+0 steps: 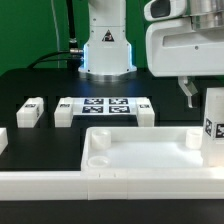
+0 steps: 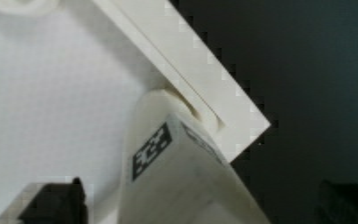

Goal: Assemble desk

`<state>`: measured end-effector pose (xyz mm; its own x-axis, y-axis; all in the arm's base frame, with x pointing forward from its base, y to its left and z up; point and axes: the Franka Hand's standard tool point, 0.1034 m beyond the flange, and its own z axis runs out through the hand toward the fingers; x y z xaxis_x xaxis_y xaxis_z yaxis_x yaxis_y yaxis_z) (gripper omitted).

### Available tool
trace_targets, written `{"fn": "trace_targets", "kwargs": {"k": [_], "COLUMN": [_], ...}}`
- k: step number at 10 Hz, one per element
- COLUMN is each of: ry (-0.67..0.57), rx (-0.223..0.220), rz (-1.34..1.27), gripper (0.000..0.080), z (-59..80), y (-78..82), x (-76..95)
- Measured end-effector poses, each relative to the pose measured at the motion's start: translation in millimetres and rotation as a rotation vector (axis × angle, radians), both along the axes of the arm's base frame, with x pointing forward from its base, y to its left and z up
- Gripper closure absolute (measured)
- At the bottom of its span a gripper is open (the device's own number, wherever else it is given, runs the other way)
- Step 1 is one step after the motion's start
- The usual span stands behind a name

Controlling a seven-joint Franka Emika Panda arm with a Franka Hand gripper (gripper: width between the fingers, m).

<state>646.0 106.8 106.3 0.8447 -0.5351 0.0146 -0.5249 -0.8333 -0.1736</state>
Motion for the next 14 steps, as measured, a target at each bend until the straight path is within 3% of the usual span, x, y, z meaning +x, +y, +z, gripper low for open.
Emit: {"fn": "trace_targets", "kwargs": {"k": [2, 5, 6, 7, 8, 9, 11, 14], "ry": [-0.039, -0.033, -0.033, -0.026, -0.016, -0.012, 0.022, 0.116], "rx": [-0.097, -0.089, -0.089, -0.082, -0.079, -0.076, -0.046, 0.064], "rz": [0.420, 0.417, 0.417, 0.353, 0.277, 0.246, -0.051, -0.547], "gripper": [0.0151, 0.0201, 0.0378, 0.0378, 0.0507, 0.0507, 0.0507, 0.0507], "z": [1.1, 1.1, 1.1, 1.0, 0.7, 0.6, 0.6, 0.6], "y": [-1.7, -0.7, -0.9, -0.4, -3.1, -3.4, -4.2, -5.5], "x": [1.9, 1.5, 1.5, 1.4, 1.3, 1.4, 1.5, 1.4]}}
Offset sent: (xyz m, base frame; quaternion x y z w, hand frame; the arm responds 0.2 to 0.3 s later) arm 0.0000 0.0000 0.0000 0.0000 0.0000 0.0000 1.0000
